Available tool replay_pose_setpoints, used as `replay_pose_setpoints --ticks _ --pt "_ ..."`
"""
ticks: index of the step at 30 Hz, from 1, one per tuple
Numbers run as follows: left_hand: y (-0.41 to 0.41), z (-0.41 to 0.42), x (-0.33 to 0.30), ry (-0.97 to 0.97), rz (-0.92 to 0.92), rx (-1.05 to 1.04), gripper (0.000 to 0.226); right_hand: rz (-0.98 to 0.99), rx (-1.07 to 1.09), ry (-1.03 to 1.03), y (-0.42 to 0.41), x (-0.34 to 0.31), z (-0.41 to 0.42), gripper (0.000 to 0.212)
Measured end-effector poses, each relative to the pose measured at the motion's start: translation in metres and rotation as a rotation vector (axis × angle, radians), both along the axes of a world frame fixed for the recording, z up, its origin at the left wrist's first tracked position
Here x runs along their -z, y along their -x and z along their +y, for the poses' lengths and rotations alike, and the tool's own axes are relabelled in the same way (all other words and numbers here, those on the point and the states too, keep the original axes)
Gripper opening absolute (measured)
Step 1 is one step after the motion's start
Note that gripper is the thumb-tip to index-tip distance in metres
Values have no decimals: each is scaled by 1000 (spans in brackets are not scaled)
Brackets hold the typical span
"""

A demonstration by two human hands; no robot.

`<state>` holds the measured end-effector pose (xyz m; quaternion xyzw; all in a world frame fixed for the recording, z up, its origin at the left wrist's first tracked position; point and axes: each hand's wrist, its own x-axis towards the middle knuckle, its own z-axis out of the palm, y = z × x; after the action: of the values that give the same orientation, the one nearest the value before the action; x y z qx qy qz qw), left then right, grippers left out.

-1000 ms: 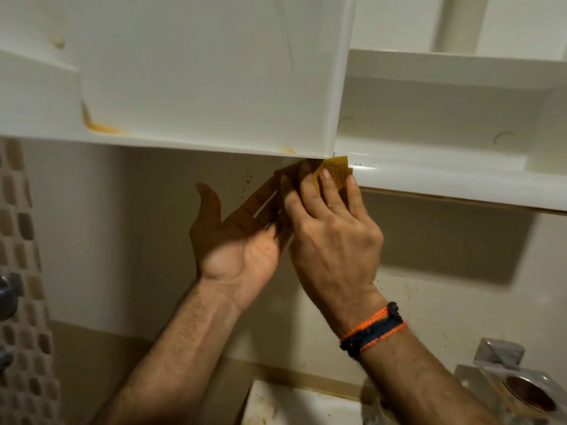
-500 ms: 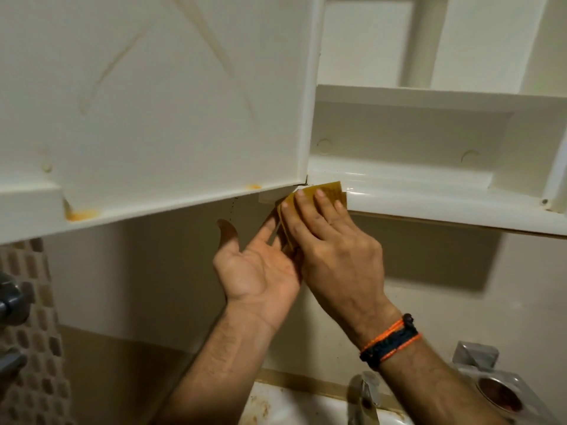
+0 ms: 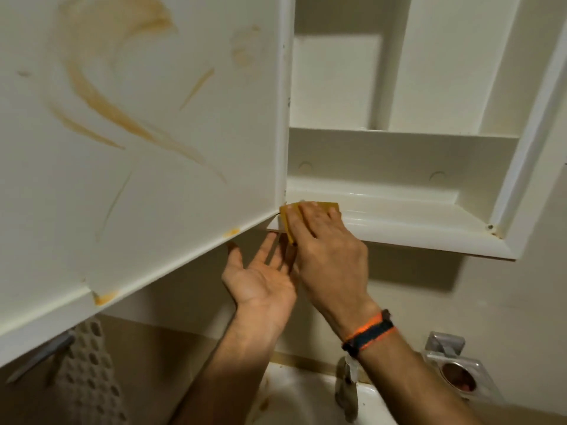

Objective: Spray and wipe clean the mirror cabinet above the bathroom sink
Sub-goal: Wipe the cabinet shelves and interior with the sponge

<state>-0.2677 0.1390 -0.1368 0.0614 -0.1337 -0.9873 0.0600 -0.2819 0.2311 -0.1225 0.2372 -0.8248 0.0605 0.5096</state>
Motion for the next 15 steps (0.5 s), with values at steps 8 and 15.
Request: replay_pose_setpoints --ticks 8,15 --pt "-3 3 -10 -10 -67 -13 63 -268 178 -211 -5 -38 -7 28" --pt "-4 5 -15 -22 -108 -24 64 -389 242 -159 -14 -47 21 28"
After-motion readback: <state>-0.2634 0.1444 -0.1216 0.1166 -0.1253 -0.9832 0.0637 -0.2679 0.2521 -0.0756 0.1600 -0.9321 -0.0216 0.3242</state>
